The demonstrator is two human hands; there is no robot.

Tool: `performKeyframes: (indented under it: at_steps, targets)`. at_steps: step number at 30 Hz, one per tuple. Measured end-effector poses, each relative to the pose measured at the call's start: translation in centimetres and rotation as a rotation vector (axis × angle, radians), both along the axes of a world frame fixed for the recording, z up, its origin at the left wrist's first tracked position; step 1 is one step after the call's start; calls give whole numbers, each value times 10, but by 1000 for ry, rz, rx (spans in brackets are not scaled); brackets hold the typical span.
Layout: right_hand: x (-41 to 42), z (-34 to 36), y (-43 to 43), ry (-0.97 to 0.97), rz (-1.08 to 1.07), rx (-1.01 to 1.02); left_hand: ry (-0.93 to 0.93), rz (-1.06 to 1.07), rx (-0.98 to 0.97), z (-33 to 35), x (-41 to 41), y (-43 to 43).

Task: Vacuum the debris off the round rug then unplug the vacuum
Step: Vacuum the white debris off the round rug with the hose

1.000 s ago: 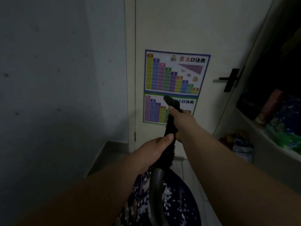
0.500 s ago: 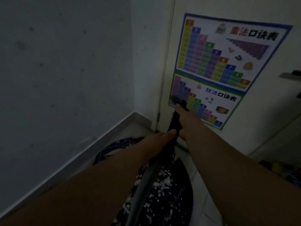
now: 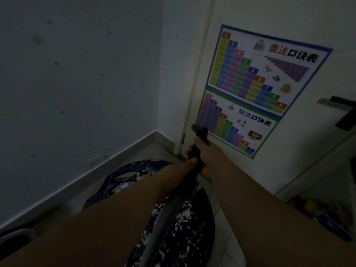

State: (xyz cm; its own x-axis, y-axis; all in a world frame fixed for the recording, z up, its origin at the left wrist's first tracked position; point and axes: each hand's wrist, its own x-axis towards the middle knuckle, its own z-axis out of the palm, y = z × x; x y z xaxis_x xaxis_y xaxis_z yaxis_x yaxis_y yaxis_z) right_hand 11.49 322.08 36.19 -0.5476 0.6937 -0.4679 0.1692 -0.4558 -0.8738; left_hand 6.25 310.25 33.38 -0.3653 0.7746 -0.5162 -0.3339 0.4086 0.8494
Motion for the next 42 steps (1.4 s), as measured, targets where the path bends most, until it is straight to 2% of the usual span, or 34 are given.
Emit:
performKeyframes:
  at_steps: [6, 11, 15, 20, 24, 31, 34, 37, 42]
  targets:
    - [-13, -16, -18, 2, 126, -49, 8, 95, 36, -18, 3, -23]
    - [-30, -69, -12, -33, 299, -74, -31, 234, 20, -46, 25, -31]
    - [-20, -123, -6, -112, 426, -131, -31, 421, -67, -91, 57, -25]
    - [21, -180, -13, -220, 454, -169, -139, 551, -188, -148, 106, -30]
    - [49, -222, -39, -262, 450, -201, -151, 532, -239, -181, 127, -57]
    - [69, -312, -88, -316, 327, -176, -186, 384, -193, -266, 134, -111]
    - [85, -366, -102, -365, 289, -193, -159, 322, -277, -315, 146, -122]
    - [105, -429, -102, -387, 294, -216, -149, 251, -336, -367, 168, -118]
    - [135, -490, -74, -418, 319, -218, -90, 227, -369, -406, 197, -90]
